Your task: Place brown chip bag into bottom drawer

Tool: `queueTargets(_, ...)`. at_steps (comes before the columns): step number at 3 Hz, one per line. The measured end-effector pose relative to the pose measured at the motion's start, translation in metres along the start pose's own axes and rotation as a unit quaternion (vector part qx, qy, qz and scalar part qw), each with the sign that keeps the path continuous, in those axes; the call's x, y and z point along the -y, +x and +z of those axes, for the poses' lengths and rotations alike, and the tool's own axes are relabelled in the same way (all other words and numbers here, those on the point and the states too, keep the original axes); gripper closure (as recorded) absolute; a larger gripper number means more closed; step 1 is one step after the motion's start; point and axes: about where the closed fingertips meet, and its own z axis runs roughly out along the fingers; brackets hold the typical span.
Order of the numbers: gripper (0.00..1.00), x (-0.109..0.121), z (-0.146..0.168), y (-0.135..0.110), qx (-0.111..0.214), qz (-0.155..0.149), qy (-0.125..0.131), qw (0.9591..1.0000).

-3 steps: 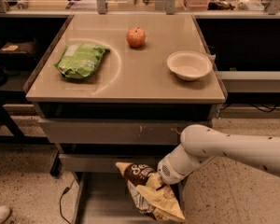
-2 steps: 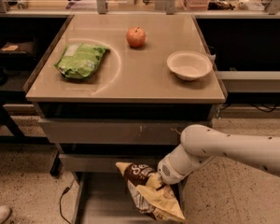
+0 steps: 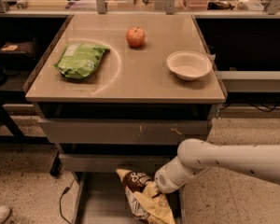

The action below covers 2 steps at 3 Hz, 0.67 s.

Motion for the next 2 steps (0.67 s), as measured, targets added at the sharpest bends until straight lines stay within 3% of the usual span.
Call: queueTargets(2, 1.00, 0.057, 0.073, -0.001, 0.026, 0.067, -0.010, 0.9973)
